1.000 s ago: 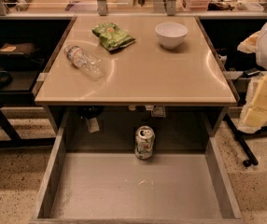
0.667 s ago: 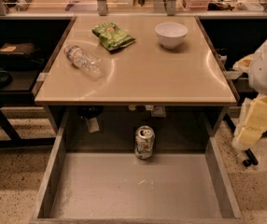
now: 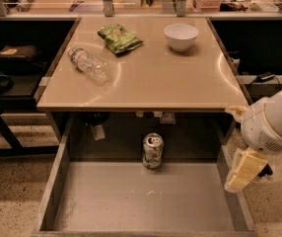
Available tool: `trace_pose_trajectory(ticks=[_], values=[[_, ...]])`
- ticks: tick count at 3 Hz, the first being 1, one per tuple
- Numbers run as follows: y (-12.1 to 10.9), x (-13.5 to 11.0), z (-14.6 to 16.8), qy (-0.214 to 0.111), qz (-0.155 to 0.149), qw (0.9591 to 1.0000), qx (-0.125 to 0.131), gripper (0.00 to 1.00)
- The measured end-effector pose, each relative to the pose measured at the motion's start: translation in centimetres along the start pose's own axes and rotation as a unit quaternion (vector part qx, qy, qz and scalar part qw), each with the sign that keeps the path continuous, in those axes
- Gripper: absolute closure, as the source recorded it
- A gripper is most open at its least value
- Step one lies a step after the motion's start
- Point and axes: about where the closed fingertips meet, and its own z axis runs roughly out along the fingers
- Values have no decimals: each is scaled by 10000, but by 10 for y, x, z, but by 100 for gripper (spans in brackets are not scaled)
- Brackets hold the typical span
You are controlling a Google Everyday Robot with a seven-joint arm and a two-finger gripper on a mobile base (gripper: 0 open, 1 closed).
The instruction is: Pick 7up can from top drawer and place on counter
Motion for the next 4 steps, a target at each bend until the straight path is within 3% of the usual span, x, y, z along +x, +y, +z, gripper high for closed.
trace_pose_trajectory(ticks=[1,2,3,4], values=[[1,9,45,-298,79,9994,-123,0],[1,9,45,-298,79,9994,-123,0],[5,1,78,-837,170,9962,-154,0],[1,-14,125,-1640,481,9850,-219,0]])
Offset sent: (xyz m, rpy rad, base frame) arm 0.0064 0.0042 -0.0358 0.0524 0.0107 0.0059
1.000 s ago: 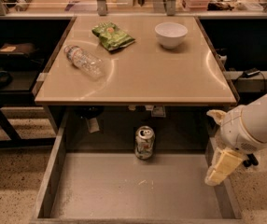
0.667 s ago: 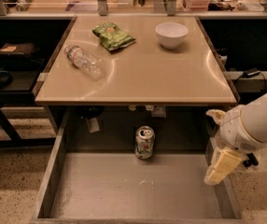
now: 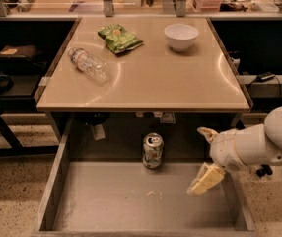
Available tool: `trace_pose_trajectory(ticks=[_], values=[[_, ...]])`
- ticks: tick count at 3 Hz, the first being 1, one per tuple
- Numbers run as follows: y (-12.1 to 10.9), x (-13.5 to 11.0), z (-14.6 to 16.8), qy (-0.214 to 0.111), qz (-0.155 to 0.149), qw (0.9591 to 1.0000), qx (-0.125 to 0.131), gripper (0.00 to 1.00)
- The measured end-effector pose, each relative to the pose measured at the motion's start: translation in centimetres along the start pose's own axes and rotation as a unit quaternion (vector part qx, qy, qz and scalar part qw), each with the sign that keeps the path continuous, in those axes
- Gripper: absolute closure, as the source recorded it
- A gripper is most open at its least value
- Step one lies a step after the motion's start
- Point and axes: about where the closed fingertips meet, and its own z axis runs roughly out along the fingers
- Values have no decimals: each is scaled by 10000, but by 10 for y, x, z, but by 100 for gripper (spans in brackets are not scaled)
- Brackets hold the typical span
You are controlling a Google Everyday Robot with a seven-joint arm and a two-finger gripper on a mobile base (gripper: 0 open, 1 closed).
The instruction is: Pick 7up can from top drawer and place on counter
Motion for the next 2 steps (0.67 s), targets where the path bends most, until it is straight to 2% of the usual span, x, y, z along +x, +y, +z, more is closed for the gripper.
trace_pose_trajectory(ticks=[1,2], values=[[-10,-7,36,-1070,297,9938,-82,0],[-9,-20,72,-2091,581,9756,-339,0]])
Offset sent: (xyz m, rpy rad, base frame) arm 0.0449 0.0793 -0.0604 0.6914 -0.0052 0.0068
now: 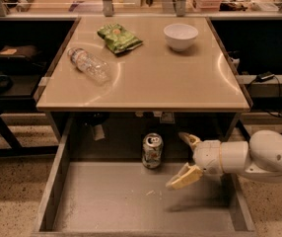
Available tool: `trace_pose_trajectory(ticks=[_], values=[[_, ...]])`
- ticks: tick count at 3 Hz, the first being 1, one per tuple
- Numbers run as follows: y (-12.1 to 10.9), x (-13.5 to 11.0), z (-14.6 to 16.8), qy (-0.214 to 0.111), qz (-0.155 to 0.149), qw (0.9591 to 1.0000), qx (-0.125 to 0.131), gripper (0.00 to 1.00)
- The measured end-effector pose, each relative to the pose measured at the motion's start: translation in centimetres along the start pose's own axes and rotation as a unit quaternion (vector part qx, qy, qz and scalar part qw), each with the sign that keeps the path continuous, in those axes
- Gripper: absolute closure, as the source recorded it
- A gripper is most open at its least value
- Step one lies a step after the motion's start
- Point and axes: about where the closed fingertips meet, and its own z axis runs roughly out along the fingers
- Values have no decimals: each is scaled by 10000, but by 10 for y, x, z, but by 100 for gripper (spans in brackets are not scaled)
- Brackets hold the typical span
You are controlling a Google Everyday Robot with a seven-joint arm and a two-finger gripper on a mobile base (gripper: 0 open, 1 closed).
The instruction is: Pick 7up can from top drawer and place on counter
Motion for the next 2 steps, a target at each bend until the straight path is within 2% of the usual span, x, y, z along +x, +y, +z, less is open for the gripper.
trace_pose_trajectory(ticks=[1,2], values=[[5,0,28,-629,161,9977,-193,0],[5,-9,52,-879,64,9957,-285,0]])
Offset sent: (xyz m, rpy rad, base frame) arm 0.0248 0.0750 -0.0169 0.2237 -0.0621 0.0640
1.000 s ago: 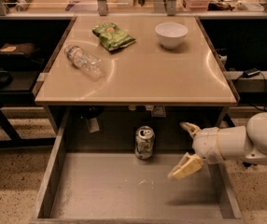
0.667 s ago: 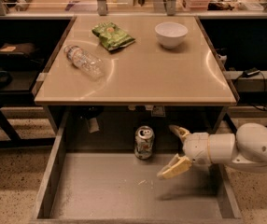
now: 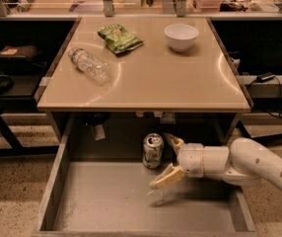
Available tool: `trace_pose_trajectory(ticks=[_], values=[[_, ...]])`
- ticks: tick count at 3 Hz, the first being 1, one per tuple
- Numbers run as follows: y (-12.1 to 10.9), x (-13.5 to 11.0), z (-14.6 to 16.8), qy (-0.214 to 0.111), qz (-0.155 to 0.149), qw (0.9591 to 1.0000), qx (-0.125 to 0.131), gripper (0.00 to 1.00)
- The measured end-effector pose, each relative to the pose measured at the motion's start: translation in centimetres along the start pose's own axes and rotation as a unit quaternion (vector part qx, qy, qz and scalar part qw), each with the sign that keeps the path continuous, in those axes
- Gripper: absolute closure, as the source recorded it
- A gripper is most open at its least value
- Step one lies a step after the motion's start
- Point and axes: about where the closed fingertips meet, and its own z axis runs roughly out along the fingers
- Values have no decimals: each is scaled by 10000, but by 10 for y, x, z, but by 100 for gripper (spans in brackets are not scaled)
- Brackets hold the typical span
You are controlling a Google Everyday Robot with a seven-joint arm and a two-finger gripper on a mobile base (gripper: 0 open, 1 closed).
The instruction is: Pick 7up can from top drawer and place on counter
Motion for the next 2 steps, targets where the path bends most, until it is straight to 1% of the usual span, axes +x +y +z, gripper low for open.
trace_pose_trajectory(ticks=[1,2], values=[[-13,-23,9,-109,-309,9994,139,0],[-14,-24,10,-113,-318,9993,144,0]])
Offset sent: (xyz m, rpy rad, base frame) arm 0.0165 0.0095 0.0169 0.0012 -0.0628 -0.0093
